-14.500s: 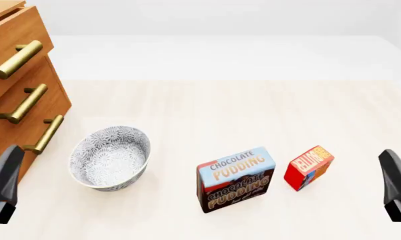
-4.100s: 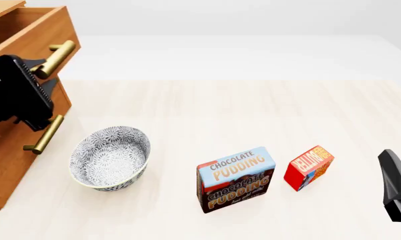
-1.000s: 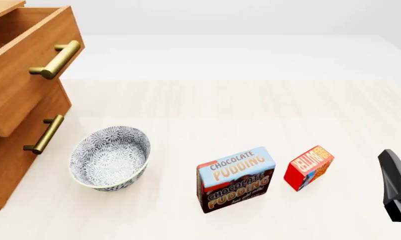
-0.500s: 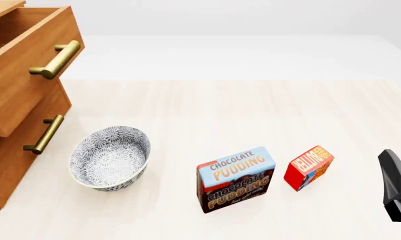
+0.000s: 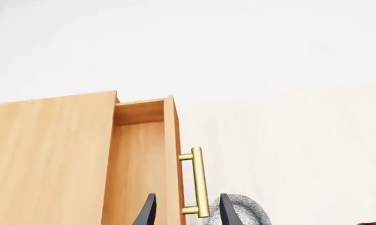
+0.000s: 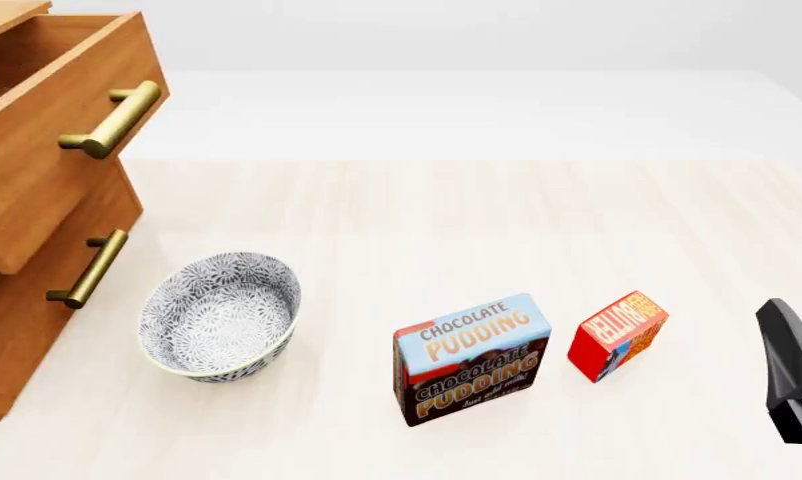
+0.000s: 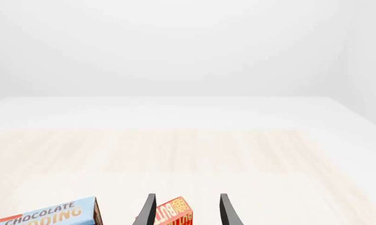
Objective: Put the butter at the back in the top drawer of the cabinet and close it.
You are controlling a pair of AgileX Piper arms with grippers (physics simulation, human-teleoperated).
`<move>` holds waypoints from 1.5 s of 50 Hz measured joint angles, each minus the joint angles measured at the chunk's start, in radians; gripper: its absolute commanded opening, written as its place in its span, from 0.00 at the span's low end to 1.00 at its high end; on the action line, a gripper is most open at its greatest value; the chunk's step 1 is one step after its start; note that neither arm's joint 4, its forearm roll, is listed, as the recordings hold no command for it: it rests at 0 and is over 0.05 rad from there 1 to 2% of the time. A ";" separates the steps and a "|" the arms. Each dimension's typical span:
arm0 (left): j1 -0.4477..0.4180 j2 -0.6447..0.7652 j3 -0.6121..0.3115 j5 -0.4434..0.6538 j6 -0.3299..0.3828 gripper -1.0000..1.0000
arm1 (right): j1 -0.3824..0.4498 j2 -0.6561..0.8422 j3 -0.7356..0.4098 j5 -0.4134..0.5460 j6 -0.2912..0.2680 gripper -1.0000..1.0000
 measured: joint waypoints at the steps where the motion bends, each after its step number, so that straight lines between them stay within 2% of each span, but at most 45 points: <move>1: 0.000 0.001 0.003 -0.001 -0.003 1.00 | 0.000 0.000 0.000 0.000 0.000 1.00; 45: 0.006 0.008 0.145 -0.081 -0.067 1.00 | 0.000 0.000 0.000 0.000 0.000 1.00; 75: 0.013 0.010 0.199 -0.118 -0.097 1.00 | 0.000 0.000 0.000 0.000 0.000 1.00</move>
